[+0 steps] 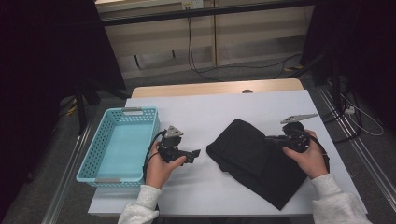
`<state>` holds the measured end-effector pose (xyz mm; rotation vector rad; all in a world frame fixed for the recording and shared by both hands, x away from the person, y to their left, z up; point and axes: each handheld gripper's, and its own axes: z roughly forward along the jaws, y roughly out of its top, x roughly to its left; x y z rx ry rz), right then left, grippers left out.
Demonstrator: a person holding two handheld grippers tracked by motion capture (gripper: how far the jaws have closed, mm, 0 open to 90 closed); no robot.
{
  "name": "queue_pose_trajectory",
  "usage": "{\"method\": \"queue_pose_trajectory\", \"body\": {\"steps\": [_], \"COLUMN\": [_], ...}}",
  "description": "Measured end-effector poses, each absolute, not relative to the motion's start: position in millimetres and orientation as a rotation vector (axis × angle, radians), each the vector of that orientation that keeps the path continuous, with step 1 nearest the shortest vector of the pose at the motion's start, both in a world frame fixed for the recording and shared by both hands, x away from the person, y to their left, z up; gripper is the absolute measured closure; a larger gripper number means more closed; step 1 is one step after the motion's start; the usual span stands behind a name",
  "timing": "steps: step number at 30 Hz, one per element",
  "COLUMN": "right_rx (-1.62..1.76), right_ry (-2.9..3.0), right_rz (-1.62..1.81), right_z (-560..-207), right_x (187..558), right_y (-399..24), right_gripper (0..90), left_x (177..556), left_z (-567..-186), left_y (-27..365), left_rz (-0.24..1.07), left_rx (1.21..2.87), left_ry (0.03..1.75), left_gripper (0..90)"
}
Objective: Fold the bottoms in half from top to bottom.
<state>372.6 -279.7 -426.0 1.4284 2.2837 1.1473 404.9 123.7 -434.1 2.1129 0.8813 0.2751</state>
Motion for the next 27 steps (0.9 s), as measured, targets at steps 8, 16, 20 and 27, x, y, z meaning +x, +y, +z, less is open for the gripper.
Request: {"method": "queue_pose_trajectory", "body": {"steps": [8,16,20,27], "right_rx": [1.433,1.436,1.437,1.443], "right_ry": [2.28,2.267,2.27,2.256], "right_rz": [1.151,1.163,1.162,1.185], "right_z": [-425.2,-423.2,-423.3,-421.2], "right_x": [371.2,368.7,368.3,366.1], "right_y": [-282.2,-287.2,-288.2,-292.5], "right_gripper": [82.6,82.6,82.6,82.6], "left_x": [405.1,405.7,405.8,404.9], "left_z": [-434.5,-434.8,-434.9,-433.2], "left_y": [122.5,120.7,120.5,119.2], "left_rz": [0.273,0.279,0.283,0.279], "left_rx": [2.12,2.12,2.125,2.125], "left_ry": [0.877,0.868,0.868,0.864], "left_gripper": [5.5,5.5,5.5,5.5]}}
